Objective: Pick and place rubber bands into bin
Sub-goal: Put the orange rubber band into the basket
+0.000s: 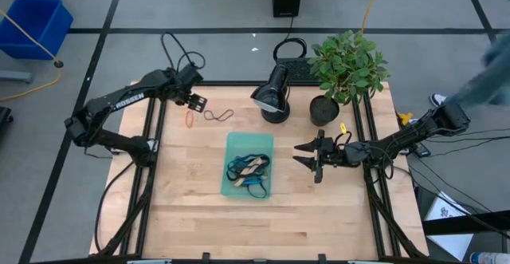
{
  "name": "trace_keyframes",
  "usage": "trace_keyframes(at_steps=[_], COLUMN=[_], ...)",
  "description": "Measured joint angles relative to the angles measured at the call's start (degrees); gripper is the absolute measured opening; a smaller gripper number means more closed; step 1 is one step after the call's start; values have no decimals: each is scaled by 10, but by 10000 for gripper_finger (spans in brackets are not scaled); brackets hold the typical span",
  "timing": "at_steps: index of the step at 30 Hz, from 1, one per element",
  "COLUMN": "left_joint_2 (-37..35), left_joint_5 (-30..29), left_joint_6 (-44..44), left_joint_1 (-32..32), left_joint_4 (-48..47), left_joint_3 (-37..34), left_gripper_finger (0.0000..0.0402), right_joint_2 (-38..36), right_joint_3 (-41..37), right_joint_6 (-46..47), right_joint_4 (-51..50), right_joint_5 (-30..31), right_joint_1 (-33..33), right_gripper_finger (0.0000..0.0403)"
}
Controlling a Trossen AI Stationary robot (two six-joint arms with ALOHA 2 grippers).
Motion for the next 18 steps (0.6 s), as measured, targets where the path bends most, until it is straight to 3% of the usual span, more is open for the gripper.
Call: trace_keyframes(at_steps=[6, 18], left_joint_2=[1, 1], left_joint_5=[69, 73], left_joint_6=[11, -33], left_joint_1=[70, 83], left_joint_4=[149, 219], left_joint_3=[-113, -219], left_gripper_finger=[234, 234], right_joint_2=[0, 0], right_joint_3=[0, 0], right_joint_6=[-2, -4], right_joint_4=[0, 0], right_joint_5=[0, 1], right_joint_1=[0, -21], right_gripper_finger=[172, 172])
